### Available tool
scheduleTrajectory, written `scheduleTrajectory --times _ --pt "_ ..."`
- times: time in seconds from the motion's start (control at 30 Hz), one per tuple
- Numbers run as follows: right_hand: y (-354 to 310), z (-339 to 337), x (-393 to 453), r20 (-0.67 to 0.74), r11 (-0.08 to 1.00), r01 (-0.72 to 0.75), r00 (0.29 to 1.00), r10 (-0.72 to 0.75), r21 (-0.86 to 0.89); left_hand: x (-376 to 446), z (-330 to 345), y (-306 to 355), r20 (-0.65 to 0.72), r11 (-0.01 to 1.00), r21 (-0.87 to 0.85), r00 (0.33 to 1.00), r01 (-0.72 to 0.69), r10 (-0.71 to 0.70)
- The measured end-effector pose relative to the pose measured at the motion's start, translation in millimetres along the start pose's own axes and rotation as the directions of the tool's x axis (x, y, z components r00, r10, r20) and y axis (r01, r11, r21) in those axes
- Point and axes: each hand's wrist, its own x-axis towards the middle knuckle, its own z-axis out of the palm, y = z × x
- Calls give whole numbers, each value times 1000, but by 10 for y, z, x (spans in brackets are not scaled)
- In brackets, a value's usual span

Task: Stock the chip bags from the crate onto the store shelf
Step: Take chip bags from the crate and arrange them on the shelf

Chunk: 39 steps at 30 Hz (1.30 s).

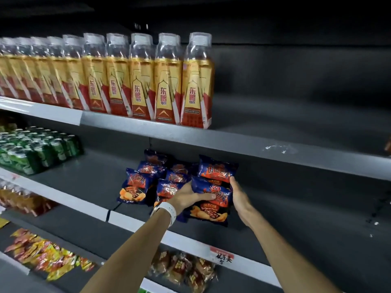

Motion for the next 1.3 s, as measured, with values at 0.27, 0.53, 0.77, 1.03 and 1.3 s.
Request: scheduleTrajectory --times 0.27,0.53,0.77,1.03,1.3 --pt "352 80 510 -147 996 -87 986 83 -21 396 -313 -176 -5 952 280 992 126 -130" --pt "395 135 444 -152 985 -162 974 168 51 445 -178 -267 105 990 75 986 121 -128" --pt "350 92 448 -114 982 -180 976 186 62 424 -95 -341 76 989 -32 987 146 -144" --pt "375 297 476 -57 973 -202 976 209 107 424 -214 -476 -73 994 -48 992 102 -105" --pt "402 326 481 -125 967 -254 959 254 12 383 -188 -513 -26 986 -72 988 148 -151"
